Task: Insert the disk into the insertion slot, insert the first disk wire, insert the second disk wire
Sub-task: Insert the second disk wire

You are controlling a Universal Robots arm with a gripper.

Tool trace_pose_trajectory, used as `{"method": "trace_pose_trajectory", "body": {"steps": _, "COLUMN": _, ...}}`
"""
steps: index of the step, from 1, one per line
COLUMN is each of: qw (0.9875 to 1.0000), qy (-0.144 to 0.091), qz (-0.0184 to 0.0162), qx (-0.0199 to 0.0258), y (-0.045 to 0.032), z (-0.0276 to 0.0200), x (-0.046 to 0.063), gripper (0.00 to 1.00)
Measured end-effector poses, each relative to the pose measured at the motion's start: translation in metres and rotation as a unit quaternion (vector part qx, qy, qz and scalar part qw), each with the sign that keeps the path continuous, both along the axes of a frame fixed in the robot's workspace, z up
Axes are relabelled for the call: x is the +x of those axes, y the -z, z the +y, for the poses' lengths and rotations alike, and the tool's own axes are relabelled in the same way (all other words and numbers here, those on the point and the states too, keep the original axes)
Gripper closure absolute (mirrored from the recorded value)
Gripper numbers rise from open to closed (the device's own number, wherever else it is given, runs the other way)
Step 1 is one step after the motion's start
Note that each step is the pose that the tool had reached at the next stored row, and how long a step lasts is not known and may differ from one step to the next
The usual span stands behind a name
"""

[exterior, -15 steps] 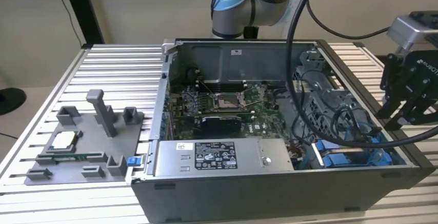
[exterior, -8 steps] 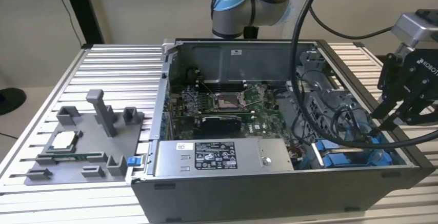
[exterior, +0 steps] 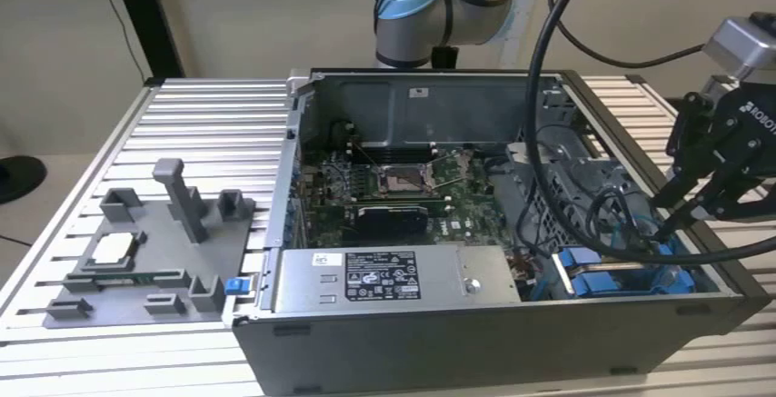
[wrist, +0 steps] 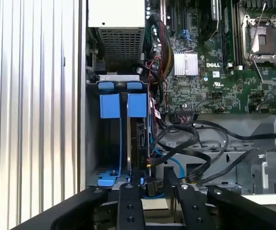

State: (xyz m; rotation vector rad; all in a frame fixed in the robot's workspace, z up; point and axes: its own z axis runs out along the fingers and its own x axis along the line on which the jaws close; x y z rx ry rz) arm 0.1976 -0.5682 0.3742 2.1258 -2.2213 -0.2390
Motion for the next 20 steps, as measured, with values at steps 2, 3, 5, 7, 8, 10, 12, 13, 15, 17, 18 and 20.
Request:
{"method": "trace_pose_trajectory", "body": {"steps": 2, "qw": 0.9999, "qy": 0.000, "qz": 0.0000, "qx": 0.0146, "y": 0.0001, "z": -0.0003, "x": 0.001, "gripper": 0.00}}
{"method": "trace_pose_trajectory", "body": {"steps": 3, "qw": 0.9997, "qy": 0.000, "qz": 0.0000, "qx": 0.0237, "y": 0.0001, "z": -0.0006, "x": 0.001, "gripper": 0.00}}
{"method": "trace_pose_trajectory", "body": {"steps": 5, "qw": 0.9994, "qy": 0.000, "qz": 0.0000, "qx": 0.0356, "y": 0.0006, "z": -0.0016, "x": 0.003, "gripper": 0.00}}
{"method": "trace_pose_trajectory", "body": {"steps": 7, "qw": 0.9992, "qy": 0.000, "qz": 0.0005, "qx": 0.0404, "y": 0.0012, "z": -0.0028, "x": 0.008, "gripper": 0.00}}
{"method": "trace_pose_trajectory", "body": {"steps": 8, "qw": 0.9991, "qy": 0.000, "qz": 0.0008, "qx": 0.0423, "y": 0.0015, "z": -0.0034, "x": 0.010, "gripper": 0.00}}
{"method": "trace_pose_trajectory", "body": {"steps": 10, "qw": 0.9989, "qy": 0.000, "qz": 0.0016, "qx": 0.0459, "y": 0.0023, "z": -0.0046, "x": 0.014, "gripper": 0.00}}
{"method": "trace_pose_trajectory", "body": {"steps": 12, "qw": 0.9987, "qy": 0.000, "qz": 0.0024, "qx": 0.0506, "y": 0.0033, "z": -0.0061, "x": 0.018, "gripper": 0.00}}
{"method": "trace_pose_trajectory", "body": {"steps": 13, "qw": 0.9986, "qy": 0.000, "qz": 0.0027, "qx": 0.0535, "y": 0.0038, "z": -0.0067, "x": 0.019, "gripper": 0.00}}
{"method": "trace_pose_trajectory", "body": {"steps": 15, "qw": 0.9982, "qy": 0.000, "qz": 0.0029, "qx": 0.0591, "y": 0.0050, "z": -0.0079, "x": 0.021, "gripper": 0.00}}
{"method": "trace_pose_trajectory", "body": {"steps": 17, "qw": 0.9980, "qy": 0.000, "qz": 0.0032, "qx": 0.0634, "y": 0.0065, "z": -0.0090, "x": 0.023, "gripper": 0.00}}
{"method": "trace_pose_trajectory", "body": {"steps": 18, "qw": 0.9979, "qy": 0.000, "qz": 0.0034, "qx": 0.0649, "y": 0.0074, "z": -0.0096, "x": 0.023, "gripper": 0.00}}
{"method": "trace_pose_trajectory", "body": {"steps": 20, "qw": 0.9977, "qy": 0.000, "qz": 0.0037, "qx": 0.0670, "y": 0.0096, "z": -0.0103, "x": 0.024, "gripper": 0.00}}
